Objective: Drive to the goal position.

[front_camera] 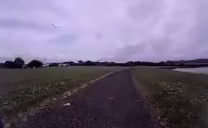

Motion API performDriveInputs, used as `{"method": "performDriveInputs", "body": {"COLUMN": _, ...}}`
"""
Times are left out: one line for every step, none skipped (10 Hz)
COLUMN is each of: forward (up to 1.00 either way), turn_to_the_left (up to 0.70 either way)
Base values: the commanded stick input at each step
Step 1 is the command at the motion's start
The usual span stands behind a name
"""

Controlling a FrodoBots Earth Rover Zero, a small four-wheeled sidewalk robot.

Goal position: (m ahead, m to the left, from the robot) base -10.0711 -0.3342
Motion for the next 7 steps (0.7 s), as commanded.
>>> {"method": "performDriveInputs", "body": {"forward": 0.00, "turn_to_the_left": 0.70}}
{"method": "performDriveInputs", "body": {"forward": 0.00, "turn_to_the_left": 0.70}}
{"method": "performDriveInputs", "body": {"forward": 0.00, "turn_to_the_left": 0.70}}
{"method": "performDriveInputs", "body": {"forward": 0.00, "turn_to_the_left": 0.70}}
{"method": "performDriveInputs", "body": {"forward": 0.00, "turn_to_the_left": 0.70}}
{"method": "performDriveInputs", "body": {"forward": 0.00, "turn_to_the_left": 0.70}}
{"method": "performDriveInputs", "body": {"forward": 0.00, "turn_to_the_left": 0.70}}
